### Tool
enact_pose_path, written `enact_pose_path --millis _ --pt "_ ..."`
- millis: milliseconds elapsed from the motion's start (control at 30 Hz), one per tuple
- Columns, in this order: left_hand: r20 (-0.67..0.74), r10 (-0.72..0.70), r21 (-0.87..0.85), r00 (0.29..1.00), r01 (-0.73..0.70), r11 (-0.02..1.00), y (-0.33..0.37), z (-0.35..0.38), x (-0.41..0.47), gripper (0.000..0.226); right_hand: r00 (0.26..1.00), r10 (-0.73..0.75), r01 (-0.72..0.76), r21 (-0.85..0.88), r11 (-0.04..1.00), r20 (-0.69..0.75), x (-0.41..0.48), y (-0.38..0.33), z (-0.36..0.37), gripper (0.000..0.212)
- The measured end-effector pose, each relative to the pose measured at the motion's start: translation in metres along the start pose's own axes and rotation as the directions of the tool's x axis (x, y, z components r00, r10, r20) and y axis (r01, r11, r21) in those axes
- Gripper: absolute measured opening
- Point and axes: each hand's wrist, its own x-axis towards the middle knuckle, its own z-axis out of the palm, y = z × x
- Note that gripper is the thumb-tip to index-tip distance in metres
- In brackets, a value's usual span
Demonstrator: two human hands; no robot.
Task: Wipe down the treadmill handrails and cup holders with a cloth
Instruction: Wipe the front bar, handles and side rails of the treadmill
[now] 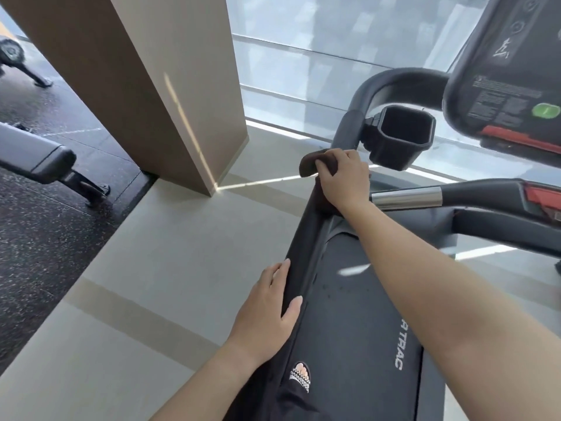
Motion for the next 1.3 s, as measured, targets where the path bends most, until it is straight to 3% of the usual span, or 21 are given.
enact_pose_path --millis 233,500,633,833,1100,1233,1300 --pt "0.061 0.055 0.026 0.997 -0.056 0.998 -0.027 -0.025 -0.063 0.051 0.999 -0.036 0.034 0.069 0.997 0.028 -0.126 -0.020 0.003 0.029" --pt "-0.006 0.083 0.031 0.997 -0.083 0.996 -0.064 -0.065 -0.149 0.037 0.996 0.074 -0.066 0.170 0.983 -0.040 -0.293 -0.053 0.016 0.023" --pt "0.000 0.097 0.005 0.995 -0.097 0.995 -0.070 -0.073 -0.182 0.035 0.994 0.045 -0.034 0.107 0.994 -0.103 -0.357 -0.064 0.028 0.016" --pt "0.010 0.112 -0.004 0.994 -0.112 0.994 -0.075 -0.082 -0.213 0.037 0.992 0.093 -0.091 0.018 0.996 -0.089 -0.347 -0.077 0.027 0.028" --pt "0.003 0.118 -0.015 0.993 -0.118 0.993 -0.080 -0.090 -0.221 0.037 0.983 -0.045 0.046 0.000 0.999 -0.180 -0.413 -0.071 0.041 0.018" --pt "0.009 0.120 -0.018 0.993 -0.119 0.993 -0.079 -0.087 -0.222 0.037 0.988 0.037 -0.033 0.025 0.999 -0.151 -0.382 -0.079 0.034 0.018" --pt "0.015 0.123 -0.020 0.992 -0.122 0.992 -0.080 -0.085 -0.221 0.038 0.989 0.000 0.003 0.020 1.000 -0.145 -0.387 -0.078 0.034 0.016"
